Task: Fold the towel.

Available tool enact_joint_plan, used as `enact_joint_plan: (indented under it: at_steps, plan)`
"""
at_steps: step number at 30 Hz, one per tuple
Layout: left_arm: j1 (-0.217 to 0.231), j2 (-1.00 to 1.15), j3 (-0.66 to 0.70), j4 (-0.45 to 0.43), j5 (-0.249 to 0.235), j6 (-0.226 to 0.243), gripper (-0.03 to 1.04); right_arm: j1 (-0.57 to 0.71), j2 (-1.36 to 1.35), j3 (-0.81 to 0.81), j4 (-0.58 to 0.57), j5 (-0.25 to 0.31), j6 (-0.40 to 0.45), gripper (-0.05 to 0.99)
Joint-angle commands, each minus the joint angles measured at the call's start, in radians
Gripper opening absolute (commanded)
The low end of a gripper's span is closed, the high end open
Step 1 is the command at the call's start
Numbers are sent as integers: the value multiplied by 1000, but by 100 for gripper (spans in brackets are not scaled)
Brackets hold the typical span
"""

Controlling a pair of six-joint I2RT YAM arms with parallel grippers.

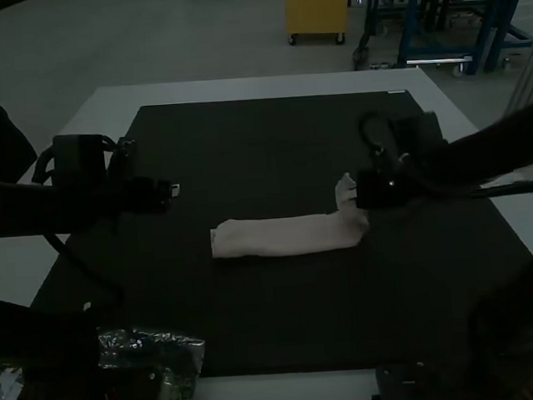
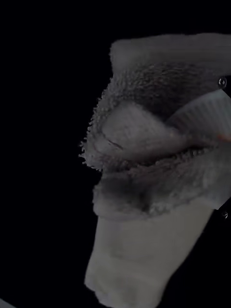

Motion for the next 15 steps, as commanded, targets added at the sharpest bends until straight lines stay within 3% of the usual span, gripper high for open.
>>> enact_joint_plan:
  at_steps: [1,12,15]
  plan:
    - [8,-2,-14,21,19,-12,97,100,26,54,36,7,95,-3]
    - [9,-1,-36,62,8,-22,97,290,185,177,92,7,192,-2]
    - [8,-1,-37,64,12,-45,97,320,216,203,100,3,194,-2]
